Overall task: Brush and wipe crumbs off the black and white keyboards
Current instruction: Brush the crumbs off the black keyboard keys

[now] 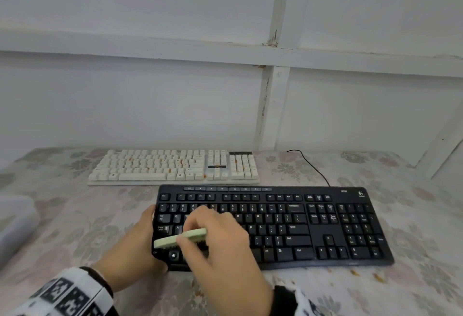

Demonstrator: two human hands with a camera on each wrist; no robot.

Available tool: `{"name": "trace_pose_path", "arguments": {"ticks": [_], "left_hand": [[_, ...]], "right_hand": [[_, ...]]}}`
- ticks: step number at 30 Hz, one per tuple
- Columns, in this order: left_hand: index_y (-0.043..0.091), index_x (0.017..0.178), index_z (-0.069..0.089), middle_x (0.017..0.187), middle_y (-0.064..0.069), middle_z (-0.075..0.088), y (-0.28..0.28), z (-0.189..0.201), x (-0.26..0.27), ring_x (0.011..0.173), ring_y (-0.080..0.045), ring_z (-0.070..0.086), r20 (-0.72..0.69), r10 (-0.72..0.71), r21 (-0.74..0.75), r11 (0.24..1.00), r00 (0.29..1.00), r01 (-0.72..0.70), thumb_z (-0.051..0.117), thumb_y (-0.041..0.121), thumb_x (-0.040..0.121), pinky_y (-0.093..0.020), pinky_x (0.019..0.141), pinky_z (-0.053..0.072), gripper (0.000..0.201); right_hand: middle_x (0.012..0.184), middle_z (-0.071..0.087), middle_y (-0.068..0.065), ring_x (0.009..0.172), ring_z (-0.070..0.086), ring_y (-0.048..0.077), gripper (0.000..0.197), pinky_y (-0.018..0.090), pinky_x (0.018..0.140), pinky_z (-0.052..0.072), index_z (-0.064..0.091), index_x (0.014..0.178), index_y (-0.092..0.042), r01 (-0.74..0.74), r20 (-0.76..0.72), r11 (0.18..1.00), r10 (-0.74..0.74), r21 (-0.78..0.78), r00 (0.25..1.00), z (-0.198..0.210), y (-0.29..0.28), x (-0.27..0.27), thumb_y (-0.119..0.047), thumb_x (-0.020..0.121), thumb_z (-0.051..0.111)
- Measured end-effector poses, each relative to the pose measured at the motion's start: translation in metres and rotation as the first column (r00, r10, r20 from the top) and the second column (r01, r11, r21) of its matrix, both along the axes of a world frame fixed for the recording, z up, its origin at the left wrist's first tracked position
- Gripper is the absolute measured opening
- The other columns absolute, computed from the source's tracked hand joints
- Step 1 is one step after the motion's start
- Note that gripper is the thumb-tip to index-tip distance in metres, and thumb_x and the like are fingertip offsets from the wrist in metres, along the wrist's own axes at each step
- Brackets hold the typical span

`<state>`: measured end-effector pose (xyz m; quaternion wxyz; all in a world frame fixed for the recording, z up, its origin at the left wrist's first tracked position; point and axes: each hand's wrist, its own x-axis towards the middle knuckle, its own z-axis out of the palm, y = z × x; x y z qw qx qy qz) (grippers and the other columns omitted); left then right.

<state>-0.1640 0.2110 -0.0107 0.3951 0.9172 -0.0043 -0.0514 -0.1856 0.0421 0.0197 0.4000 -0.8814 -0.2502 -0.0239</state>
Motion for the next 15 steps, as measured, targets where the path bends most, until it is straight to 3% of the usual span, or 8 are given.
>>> {"name": "trace_pose_path", "arguments": {"ticks": [3, 5, 7, 10, 13, 15], "left_hand": [[0.045, 0.102, 0.024, 0.097, 0.017, 0.049, -0.002, 0.004, -0.001, 0.082, 0.002, 0.057, 0.04, -0.013, -0.019, 1.0, 0.999, 0.013, 0.069, -0.003, 0.069, -0.006, 0.066, 0.044, 0.074], [0.046, 0.1, 0.025, 0.101, 0.017, 0.048, -0.001, 0.003, -0.001, 0.087, 0.007, 0.056, 0.036, -0.017, -0.044, 0.999, 0.999, 0.019, 0.072, 0.0, 0.064, -0.004, 0.068, 0.043, 0.075], [0.047, 0.108, 0.02, 0.106, 0.018, 0.046, 0.002, 0.0, 0.0, 0.087, 0.0, 0.054, -0.003, -0.019, -0.031, 0.999, 1.0, 0.019, 0.072, -0.001, 0.06, -0.006, 0.068, 0.043, 0.085], [0.044, 0.112, 0.018, 0.105, 0.018, 0.047, 0.004, -0.003, 0.001, 0.087, -0.002, 0.053, -0.014, -0.01, -0.031, 0.999, 1.0, 0.01, 0.07, -0.01, 0.062, -0.006, 0.066, 0.042, 0.09], [0.049, 0.101, 0.023, 0.107, 0.019, 0.046, 0.004, -0.005, 0.002, 0.088, -0.003, 0.053, 0.013, -0.023, -0.031, 0.999, 1.0, 0.024, 0.07, -0.011, 0.059, -0.006, 0.067, 0.042, 0.087], [0.05, 0.101, 0.023, 0.108, 0.018, 0.048, 0.006, -0.007, 0.002, 0.088, -0.003, 0.054, 0.008, -0.017, -0.039, 0.999, 1.0, 0.017, 0.07, -0.011, 0.058, -0.005, 0.066, 0.041, 0.088]], "right_hand": [[0.078, 0.041, -0.021, 0.091, 0.036, 0.001, 0.022, 0.042, 0.108, 0.021, 0.032, 0.092, -0.037, 0.037, -0.047, 0.996, -0.041, -0.08, 0.998, -0.007, 0.001, -0.003, -0.054, 0.079, 0.026], [0.079, 0.042, -0.023, 0.089, 0.036, -0.001, 0.02, 0.042, 0.109, 0.02, 0.032, 0.091, -0.038, 0.061, -0.062, 0.994, -0.067, -0.096, 0.996, -0.007, -0.009, -0.003, -0.053, 0.08, 0.025], [0.085, 0.043, -0.028, 0.086, 0.035, -0.004, 0.012, 0.041, 0.109, 0.021, 0.029, 0.09, -0.04, 0.104, -0.054, 0.985, -0.112, -0.138, 0.992, -0.005, -0.02, -0.002, -0.048, 0.081, 0.027], [0.095, 0.037, -0.042, 0.083, 0.034, -0.004, 0.014, 0.041, 0.109, 0.022, 0.028, 0.089, -0.042, 0.107, -0.045, 0.991, -0.111, -0.085, 0.993, 0.004, -0.025, -0.002, -0.05, 0.077, 0.026], [0.09, 0.043, -0.037, 0.086, 0.035, -0.004, 0.015, 0.042, 0.105, 0.029, 0.034, 0.09, -0.036, 0.025, -0.078, 1.0, -0.024, 0.013, 0.997, 0.008, -0.019, -0.005, -0.048, 0.08, 0.034], [0.09, 0.042, -0.037, 0.087, 0.035, -0.005, 0.012, 0.041, 0.109, 0.024, 0.035, 0.092, -0.035, 0.034, -0.071, 0.999, -0.035, -0.013, 0.997, 0.002, -0.023, -0.005, -0.043, 0.082, 0.037]]}}
